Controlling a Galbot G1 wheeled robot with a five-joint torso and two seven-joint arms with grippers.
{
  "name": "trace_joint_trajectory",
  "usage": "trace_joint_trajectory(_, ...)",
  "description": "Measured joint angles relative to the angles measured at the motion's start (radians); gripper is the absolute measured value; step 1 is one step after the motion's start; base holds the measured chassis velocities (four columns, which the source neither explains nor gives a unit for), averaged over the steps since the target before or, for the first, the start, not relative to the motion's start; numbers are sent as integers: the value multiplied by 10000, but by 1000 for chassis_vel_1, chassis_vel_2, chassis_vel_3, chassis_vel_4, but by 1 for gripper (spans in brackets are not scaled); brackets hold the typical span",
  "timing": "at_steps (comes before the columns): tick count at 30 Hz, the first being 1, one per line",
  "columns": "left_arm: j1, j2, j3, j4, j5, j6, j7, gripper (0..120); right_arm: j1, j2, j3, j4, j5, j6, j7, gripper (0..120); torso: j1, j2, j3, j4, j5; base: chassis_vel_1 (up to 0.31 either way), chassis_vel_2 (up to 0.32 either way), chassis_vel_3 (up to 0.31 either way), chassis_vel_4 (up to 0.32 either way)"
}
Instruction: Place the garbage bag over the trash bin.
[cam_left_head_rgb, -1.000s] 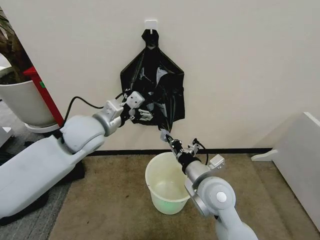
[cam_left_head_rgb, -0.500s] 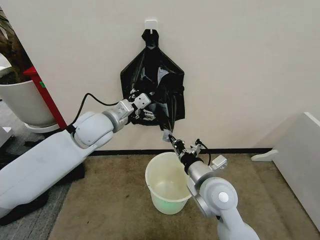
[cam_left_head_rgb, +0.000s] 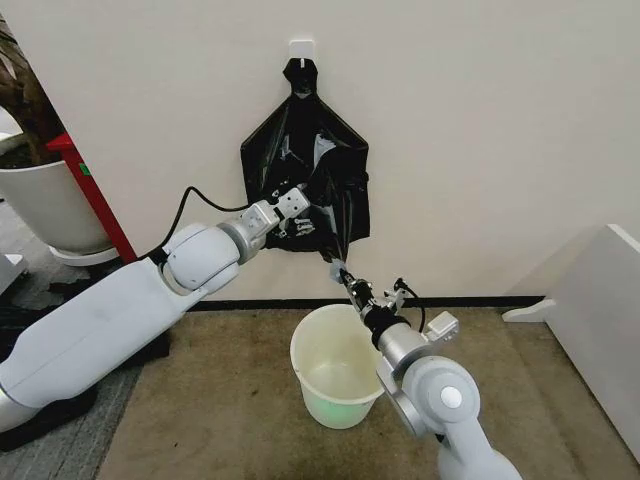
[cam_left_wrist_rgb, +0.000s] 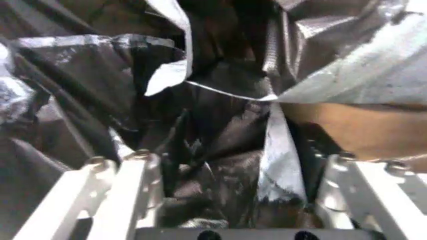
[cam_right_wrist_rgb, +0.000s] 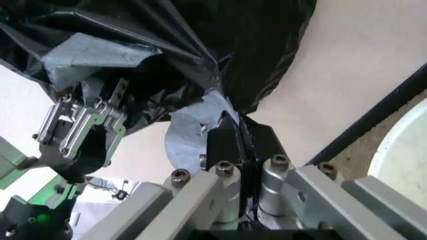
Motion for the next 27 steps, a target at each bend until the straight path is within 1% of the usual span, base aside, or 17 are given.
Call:
trace_joint_trajectory(4,-75,-1,25,49,246,-79,-53,30,-21,0,83,23,3,0,0,0,0,0,0,0,1,0,0,0,0)
trace_joint_trajectory(5,-77,3,25,54,297,-112,-59,27,-21,-2,105,26,6,0,1,0,0,0,0,0,0,0,0,0,0)
trace_joint_trajectory(6,-77,3,25,54,297,-112,-59,27,-21,-2,105,26,6,0,1,0,0,0,0,0,0,0,0,0,0)
trace_joint_trajectory(7,-77,13,26,54,325,-143,-66,22,-21,-4,126,26,8,0,1,0,0,0,0,0,0,0,0,0,0)
trace_joint_trajectory(8,-77,26,26,46,333,-157,-72,20,-20,-5,137,26,8,0,1,0,0,0,0,0,0,0,0,0,0)
trace_joint_trajectory(11,6,104,-22,-118,229,-170,-281,5,-22,-14,186,27,9,0,1,0,0,0,0,0,0,0,0,0,0)
trace_joint_trajectory(13,86,171,-124,-252,64,-170,-473,0,-40,-25,201,68,9,-16,1,0,0,0,0,0,0,0,0,0,0)
trace_joint_trajectory(15,135,210,-199,-323,-14,-169,-544,0,-54,-27,208,100,1,-39,-6,0,0,0,0,-1,0,0,0,0,0)
trace_joint_trajectory(19,374,327,-526,-588,-422,-170,-1055,0,-166,-38,247,337,-118,-361,-201,0,0,0,-1,1,0,0,0,0,0)
trace_joint_trajectory(20,458,360,-634,-651,-556,-173,-1292,0,-224,-46,255,435,-200,-483,-299,4,0,0,0,0,0,0,0,0,0)
trace_joint_trajectory(21,458,360,-634,-651,-556,-173,-1292,0,-224,-46,255,435,-200,-483,-299,4,0,0,0,0,0,0,0,0,0)
trace_joint_trajectory(24,611,433,-777,-730,-1063,-370,-1968,0,-434,-131,242,730,-602,-729,-708,15,0,0,-1,2,0,0,0,0,0)
trace_joint_trajectory(25,645,445,-801,-727,-1429,-662,-2223,0,-569,-222,267,884,-885,-912,-1062,20,0,0,0,1,1,0,0,0,0)
trace_joint_trajectory(27,656,436,-798,-650,-1785,-1193,-2430,0,-681,-356,370,1197,-993,-1187,-1278,29,0,0,-1,0,1,0,0,0,0)
